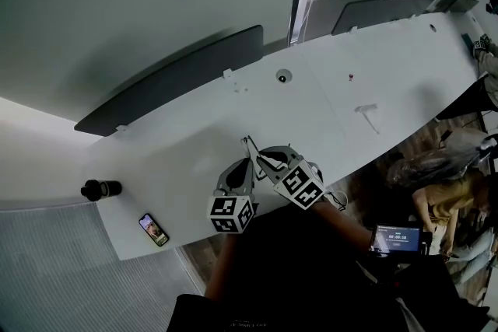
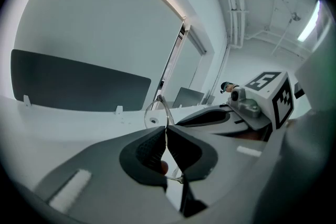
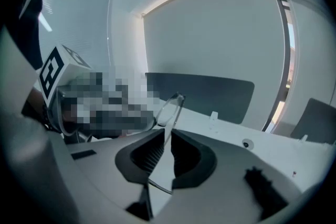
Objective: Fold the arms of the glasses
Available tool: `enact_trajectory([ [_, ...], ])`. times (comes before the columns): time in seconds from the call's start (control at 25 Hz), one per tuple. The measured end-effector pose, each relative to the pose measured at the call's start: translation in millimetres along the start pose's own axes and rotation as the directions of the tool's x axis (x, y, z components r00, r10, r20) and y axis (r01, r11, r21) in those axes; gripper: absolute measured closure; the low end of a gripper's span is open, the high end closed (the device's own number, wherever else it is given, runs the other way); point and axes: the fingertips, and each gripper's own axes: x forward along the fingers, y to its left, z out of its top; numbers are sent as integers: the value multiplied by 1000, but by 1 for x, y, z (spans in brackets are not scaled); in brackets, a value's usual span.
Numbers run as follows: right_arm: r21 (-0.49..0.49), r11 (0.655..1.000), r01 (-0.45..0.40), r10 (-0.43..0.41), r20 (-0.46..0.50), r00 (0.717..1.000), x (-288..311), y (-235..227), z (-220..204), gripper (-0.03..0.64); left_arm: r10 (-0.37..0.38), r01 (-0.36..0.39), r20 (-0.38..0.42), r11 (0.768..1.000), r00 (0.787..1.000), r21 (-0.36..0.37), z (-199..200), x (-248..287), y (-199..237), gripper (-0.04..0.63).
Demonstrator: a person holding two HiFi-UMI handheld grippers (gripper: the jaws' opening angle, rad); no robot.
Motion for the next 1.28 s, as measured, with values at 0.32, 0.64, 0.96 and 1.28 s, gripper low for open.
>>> enact_trajectory([
  [0.32, -53, 998, -25, 20, -91, 996, -4, -8, -22, 592, 68, -60, -57, 990, 996, 127, -16, -6, 7, 583],
  [0.64, -138, 988, -63, 44, -139, 989, -10, -4, -26, 592, 75, -54, -101, 980, 992, 193, -26, -9, 8, 584],
  [0.96, -163, 980, -115, 86, -175, 981, -13, 0, -35, 593, 136, -69, -147, 918, 980, 391, -33, -12, 19, 586],
  [1.28, -169, 968, -186, 148, -217, 965, -13, 13, -48, 596, 210, -110, -139, 848, 968, 519, -33, -15, 34, 591],
])
